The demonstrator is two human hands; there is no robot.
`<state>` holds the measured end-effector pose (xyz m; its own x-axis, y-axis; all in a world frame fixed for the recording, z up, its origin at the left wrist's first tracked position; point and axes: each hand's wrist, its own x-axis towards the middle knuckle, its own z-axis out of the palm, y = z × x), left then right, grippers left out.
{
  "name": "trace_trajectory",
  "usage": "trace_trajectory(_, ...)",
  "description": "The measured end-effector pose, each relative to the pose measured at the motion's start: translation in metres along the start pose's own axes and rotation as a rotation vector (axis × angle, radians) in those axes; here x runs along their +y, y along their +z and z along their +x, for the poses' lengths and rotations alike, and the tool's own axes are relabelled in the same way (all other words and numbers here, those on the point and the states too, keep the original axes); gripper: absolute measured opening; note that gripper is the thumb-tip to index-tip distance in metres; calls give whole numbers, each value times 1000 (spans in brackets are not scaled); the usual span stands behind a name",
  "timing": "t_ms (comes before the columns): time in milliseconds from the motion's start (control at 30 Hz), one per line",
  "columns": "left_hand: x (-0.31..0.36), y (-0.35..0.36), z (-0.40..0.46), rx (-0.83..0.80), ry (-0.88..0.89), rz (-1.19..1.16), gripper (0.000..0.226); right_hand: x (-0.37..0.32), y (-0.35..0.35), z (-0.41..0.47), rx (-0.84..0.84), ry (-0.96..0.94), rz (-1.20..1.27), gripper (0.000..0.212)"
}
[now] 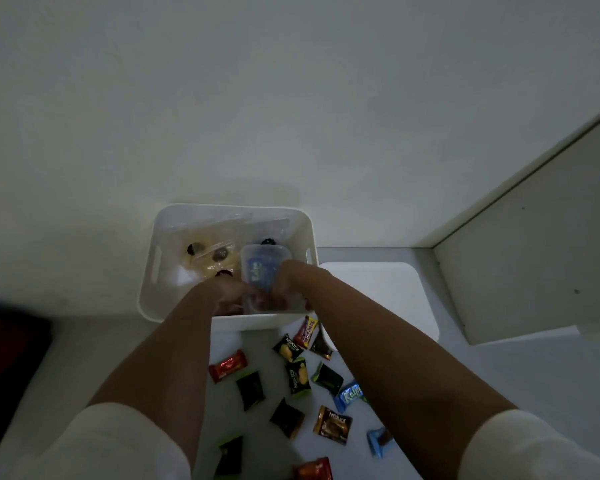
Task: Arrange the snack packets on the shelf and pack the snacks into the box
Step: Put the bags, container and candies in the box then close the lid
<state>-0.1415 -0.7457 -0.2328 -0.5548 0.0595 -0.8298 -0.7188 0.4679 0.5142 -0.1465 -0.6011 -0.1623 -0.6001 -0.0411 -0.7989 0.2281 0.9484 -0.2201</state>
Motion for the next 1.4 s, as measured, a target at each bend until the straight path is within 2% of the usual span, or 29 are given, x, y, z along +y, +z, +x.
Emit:
trace_trajectory(67, -4, 7, 8, 60, 17, 97, 24, 7, 24, 23, 112, -33, -146, 50)
trace_trajectory(133, -6, 9, 9, 165, 66, 240, 38, 20, 44, 62, 209, -30, -168, 55)
trace_trajectory(167, -4, 10, 5, 210, 102, 301, 40, 25, 50, 78, 205, -46, -177, 57)
trace_trajectory(300, -1, 10, -1, 342, 154, 331, 43, 13, 29, 21, 258, -137, -6, 42)
trace_trajectory(400, 1, 15, -11, 480, 196, 346, 42, 30, 8, 2, 427, -153, 153, 33)
trace_trajectory(533, 10, 34, -36, 719, 357, 387, 36, 60, 0, -19, 651, -234, 305, 31)
trace_trajectory(733, 21, 91, -85, 822, 577, 376, 26, 124, 16, -53, 756, -263, 480, 29)
trace_trajectory(900, 8, 151, -102, 786, 681, 342, 21, 195, 41, -69, 747, -222, 512, 28)
trace_trajectory(1067, -48, 203, -94, 607, 628, 377, 27, 277, 80, -78, 707, -182, 498, 34)
trace_trajectory(1133, -86, 218, -88, 592, 612, 401, 37, 309, 103, -76, 678, -160, 509, 38)
trace_trajectory(1200, -132, 228, -86, 614, 546, 423, 60, 340, 128, -74, 657, -118, 528, 47)
trace_trajectory(1267, -184, 225, -83, 662, 385, 488, 91, 371, 152, -70, 657, -37, 520, 62)
trace_trajectory(1333, -234, 214, -79, 687, 188, 531, 120, 397, 173, -64, 619, 33, 504, 87)
trace_trajectory(1400, -269, 209, -79, 627, 69, 469, 133, 414, 191, -58, 522, 48, 502, 111)
